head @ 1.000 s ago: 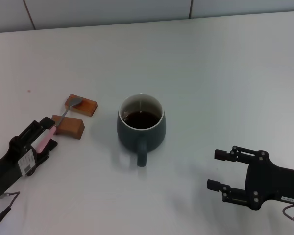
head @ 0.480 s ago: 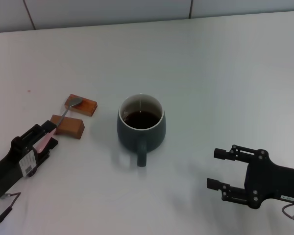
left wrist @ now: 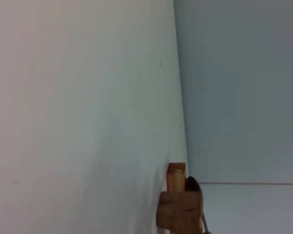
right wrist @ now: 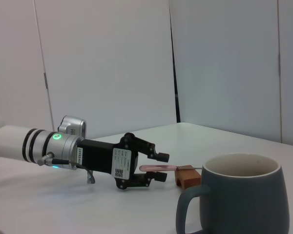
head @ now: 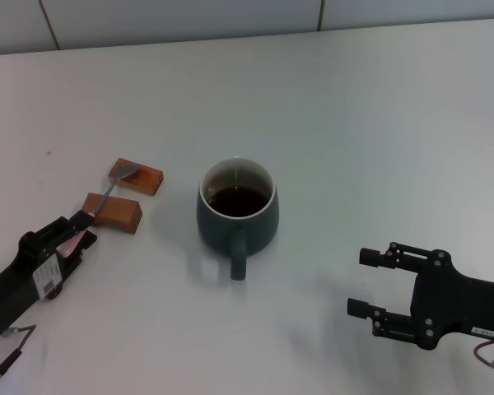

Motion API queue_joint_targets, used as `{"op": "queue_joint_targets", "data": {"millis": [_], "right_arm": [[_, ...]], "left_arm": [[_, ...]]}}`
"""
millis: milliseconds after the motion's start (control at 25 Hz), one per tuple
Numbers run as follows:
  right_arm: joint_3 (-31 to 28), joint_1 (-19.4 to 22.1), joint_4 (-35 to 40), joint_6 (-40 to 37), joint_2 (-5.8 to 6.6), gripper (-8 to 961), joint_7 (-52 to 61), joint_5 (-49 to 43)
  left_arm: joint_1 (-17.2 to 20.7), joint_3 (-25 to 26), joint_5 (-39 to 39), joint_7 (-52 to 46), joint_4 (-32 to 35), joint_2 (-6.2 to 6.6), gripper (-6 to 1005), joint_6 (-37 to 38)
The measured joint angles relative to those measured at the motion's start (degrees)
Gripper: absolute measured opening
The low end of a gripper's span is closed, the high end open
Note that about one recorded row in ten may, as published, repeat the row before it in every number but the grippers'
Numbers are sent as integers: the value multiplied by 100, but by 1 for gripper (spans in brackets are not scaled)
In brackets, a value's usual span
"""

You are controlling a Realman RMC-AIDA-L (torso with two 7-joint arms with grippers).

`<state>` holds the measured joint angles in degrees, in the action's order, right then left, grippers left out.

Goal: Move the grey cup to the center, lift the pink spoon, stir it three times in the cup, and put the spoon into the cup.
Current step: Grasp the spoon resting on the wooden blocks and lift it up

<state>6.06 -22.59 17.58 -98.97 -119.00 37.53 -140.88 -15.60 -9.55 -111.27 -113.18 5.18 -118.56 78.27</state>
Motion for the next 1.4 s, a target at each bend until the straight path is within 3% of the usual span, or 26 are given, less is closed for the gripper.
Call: {"op": "queue_joint_targets", "data": {"millis": [80, 120, 560, 1000, 1400], "right_arm": [[0, 0, 0, 0, 0, 696, 0, 0], [0, 0, 0, 0, 0, 696, 0, 0], [0, -15, 0, 0, 0, 696, 0, 0], [0, -38, 0, 0, 0, 696, 3, 0], [0, -47, 0, 0, 0, 696, 7, 0]], "left_arm": [[-1, 0, 1, 0, 0, 0, 540, 2], [-2, 2, 0, 1, 0, 0, 369, 2], [-14, 6, 1, 13, 0, 0, 372, -24], [-32, 6, 0, 39, -14, 0, 195, -46], [-29, 133, 3, 479, -69, -9, 180, -6]]}}
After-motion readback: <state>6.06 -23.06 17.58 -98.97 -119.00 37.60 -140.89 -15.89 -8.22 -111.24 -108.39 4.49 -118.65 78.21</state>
